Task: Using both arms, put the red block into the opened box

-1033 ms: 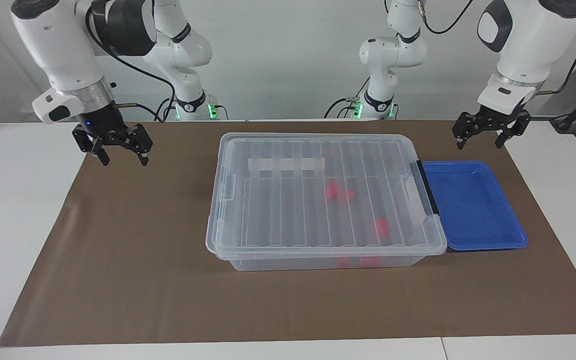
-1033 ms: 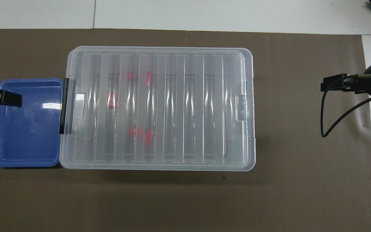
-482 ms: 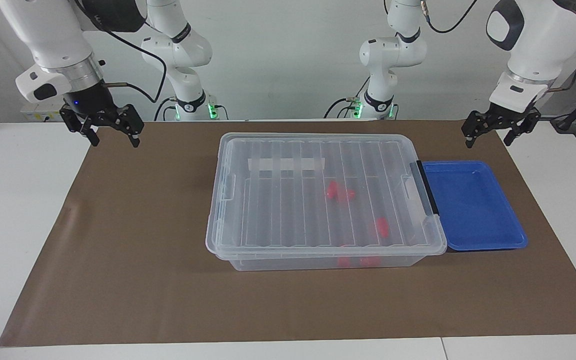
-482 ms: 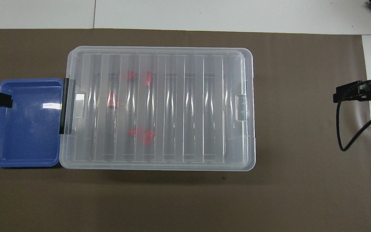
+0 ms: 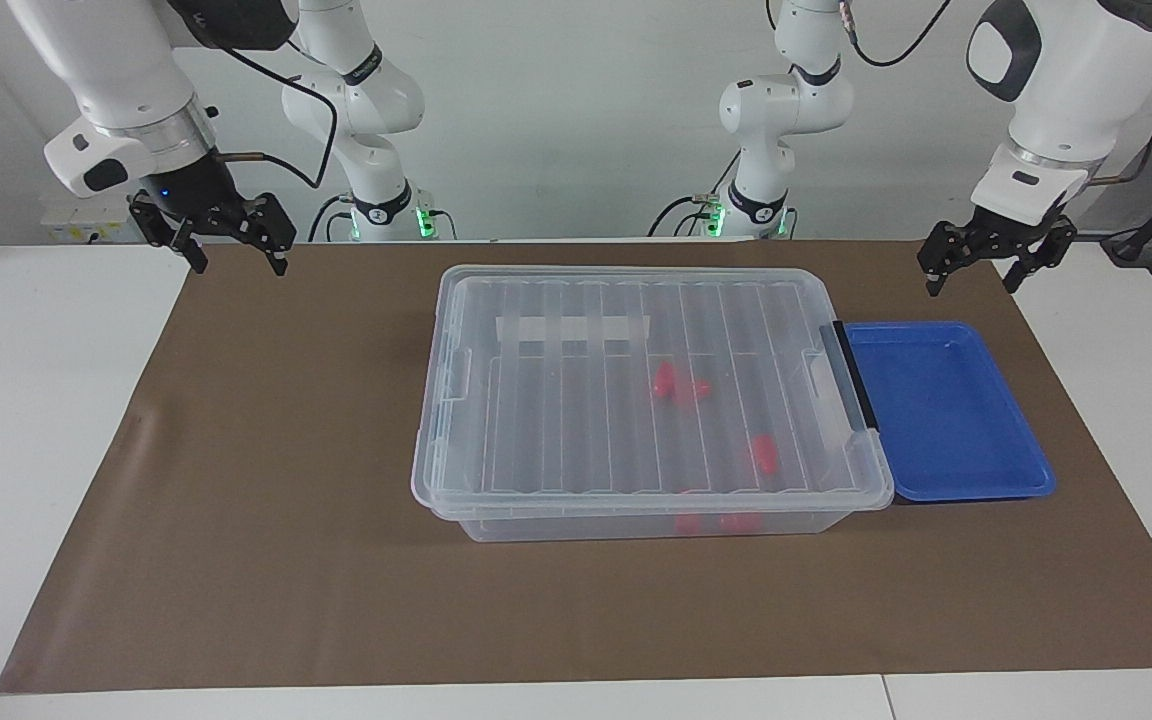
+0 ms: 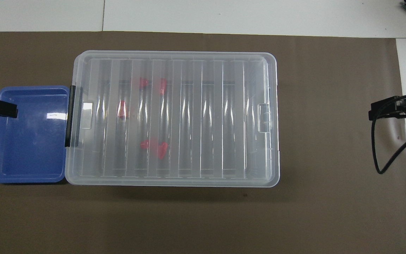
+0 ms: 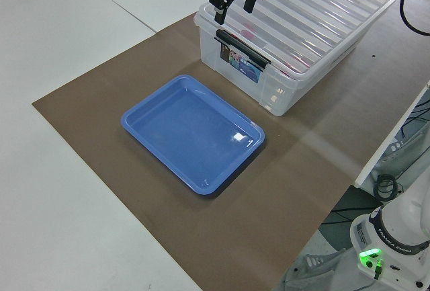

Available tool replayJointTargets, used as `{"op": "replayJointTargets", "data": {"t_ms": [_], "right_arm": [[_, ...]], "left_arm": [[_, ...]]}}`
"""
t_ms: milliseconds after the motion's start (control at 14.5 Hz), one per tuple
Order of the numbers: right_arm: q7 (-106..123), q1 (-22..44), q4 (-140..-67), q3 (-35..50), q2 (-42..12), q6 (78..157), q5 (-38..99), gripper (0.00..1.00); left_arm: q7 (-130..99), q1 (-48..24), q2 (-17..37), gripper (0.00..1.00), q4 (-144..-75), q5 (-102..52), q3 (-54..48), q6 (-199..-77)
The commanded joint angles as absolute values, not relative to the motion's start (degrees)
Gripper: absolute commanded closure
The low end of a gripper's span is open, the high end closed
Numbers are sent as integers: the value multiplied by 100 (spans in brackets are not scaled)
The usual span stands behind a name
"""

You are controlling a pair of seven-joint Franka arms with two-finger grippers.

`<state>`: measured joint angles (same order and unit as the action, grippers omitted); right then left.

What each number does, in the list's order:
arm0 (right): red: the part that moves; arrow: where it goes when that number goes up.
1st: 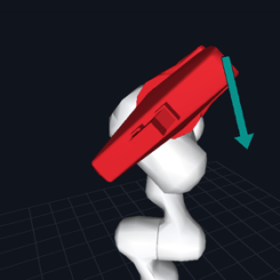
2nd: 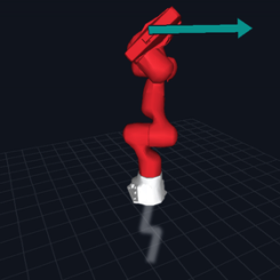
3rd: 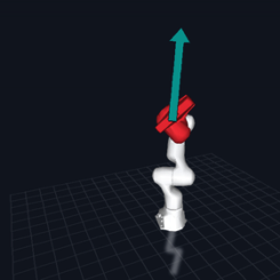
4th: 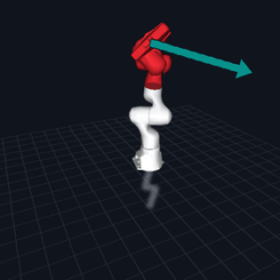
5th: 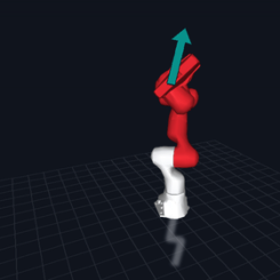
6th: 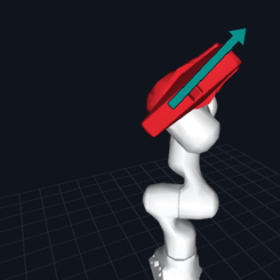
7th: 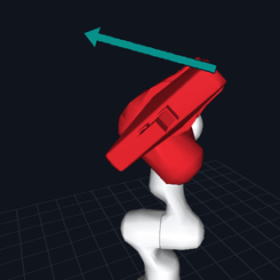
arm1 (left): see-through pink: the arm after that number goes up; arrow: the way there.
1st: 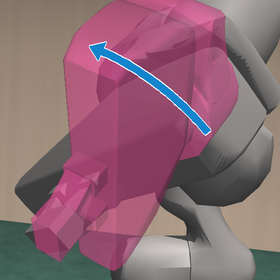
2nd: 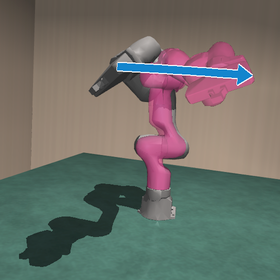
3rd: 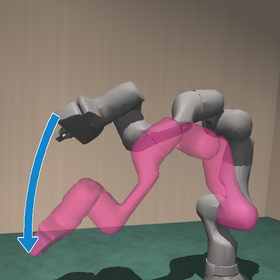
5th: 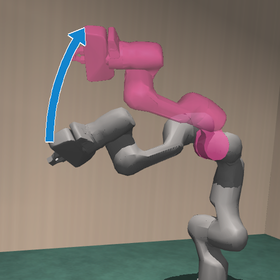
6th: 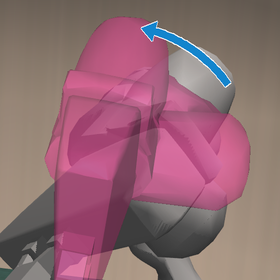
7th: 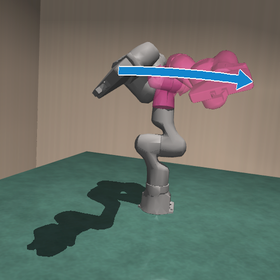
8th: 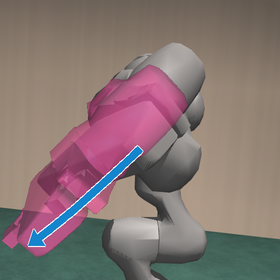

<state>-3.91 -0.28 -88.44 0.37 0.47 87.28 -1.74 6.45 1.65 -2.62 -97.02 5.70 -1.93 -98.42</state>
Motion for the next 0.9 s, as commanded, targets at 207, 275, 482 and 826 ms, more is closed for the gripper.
{"op": "replayJointTargets", "data": {"t_ms": [207, 275, 482, 826], "right_arm": [[-395, -35, -8947, 88, 167, 8692, -176, 0], [-413, -26, -8947, 97, 167, 8701, -176, 0], [-554, -26, -8973, 97, 176, 8701, -176, 0], [-545, -35, -8982, 97, 176, 8692, -167, 0]], "left_arm": [[747, 167, -325, 0, -9677, 501, -185, -9712], [747, 158, -325, 0, -9668, 501, -185, -9695], [747, 158, -325, 0, -9668, 501, -176, -9511], [747, 149, -369, 0, -9589, 492, -316, -9229]]}}
